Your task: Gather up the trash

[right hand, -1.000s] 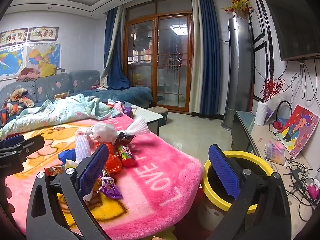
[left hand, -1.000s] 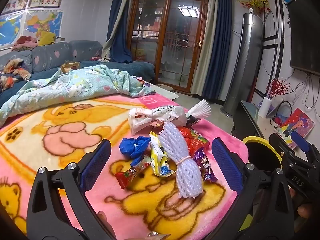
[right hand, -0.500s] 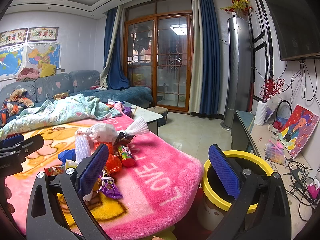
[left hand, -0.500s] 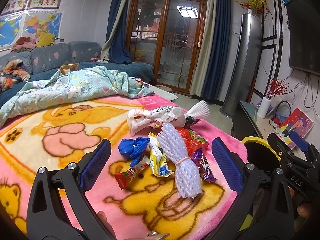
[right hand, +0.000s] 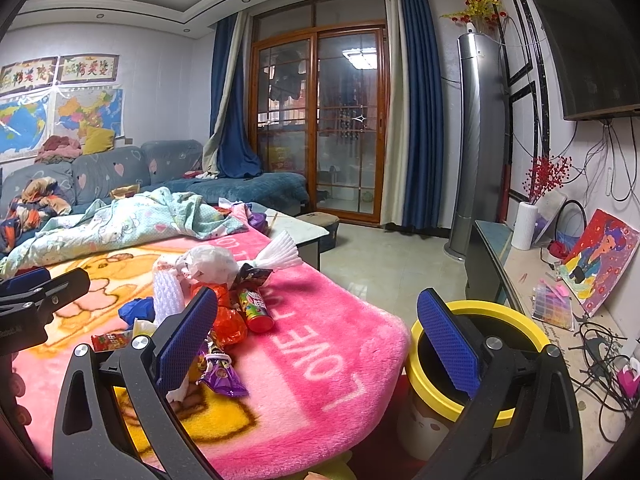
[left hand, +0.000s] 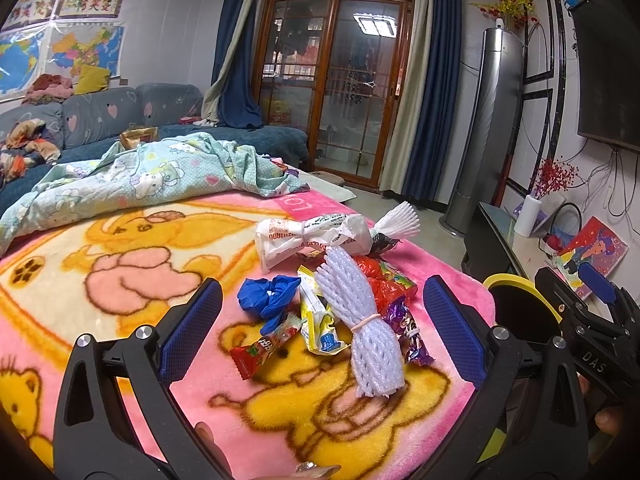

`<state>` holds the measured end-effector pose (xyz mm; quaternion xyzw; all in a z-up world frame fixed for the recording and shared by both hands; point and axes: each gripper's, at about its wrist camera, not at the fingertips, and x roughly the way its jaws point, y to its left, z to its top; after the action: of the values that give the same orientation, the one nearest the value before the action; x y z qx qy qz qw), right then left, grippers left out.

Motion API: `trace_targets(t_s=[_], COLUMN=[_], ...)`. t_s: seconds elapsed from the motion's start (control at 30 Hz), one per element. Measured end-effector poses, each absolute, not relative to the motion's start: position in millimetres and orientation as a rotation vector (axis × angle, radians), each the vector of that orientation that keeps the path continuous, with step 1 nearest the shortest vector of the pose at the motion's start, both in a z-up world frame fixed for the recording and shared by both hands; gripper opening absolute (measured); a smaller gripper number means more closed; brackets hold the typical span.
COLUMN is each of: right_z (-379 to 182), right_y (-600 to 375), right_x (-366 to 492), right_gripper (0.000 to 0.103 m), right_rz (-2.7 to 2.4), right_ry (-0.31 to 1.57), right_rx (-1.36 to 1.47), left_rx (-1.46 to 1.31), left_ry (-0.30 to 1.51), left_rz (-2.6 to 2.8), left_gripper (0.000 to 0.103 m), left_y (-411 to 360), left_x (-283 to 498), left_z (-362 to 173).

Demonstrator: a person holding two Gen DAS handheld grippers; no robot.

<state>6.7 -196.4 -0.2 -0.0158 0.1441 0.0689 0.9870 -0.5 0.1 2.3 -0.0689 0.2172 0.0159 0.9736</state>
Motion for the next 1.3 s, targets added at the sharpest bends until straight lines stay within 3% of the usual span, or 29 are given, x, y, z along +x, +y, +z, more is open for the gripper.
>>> trace_targets(t_s=[0.53,1.1,1.23,1.3], right_z=[6.0,-7.6,-14.7,-19.2], right_y=[-176.5,-119.0,-110.4,-104.1], right_x=[4.8,18.7,27.9,32.8], right_gripper=[0.097,0.097,0.086,0.086], right_rz=[0.238,0.473,0.513,0.529], right_ry=[0.295,0.442,0.497,0.531], right_rx=[-0.067,-0.145,-0.153,-0.162], left_rx=[-0.163,-0.133,-0.132,-0.131], left_ry=[0.444,0.49,0.531,0.55], left_rz=[0.065,0.02,-0.037,-0.048], left_gripper=[0.092,0.092,0.092,0.092], left_y=[19.4,68.0,68.2,69.6], left_x=[7.3,72.6,100.4,113.0], left_z=[0.8,18.5,18.0,15.9])
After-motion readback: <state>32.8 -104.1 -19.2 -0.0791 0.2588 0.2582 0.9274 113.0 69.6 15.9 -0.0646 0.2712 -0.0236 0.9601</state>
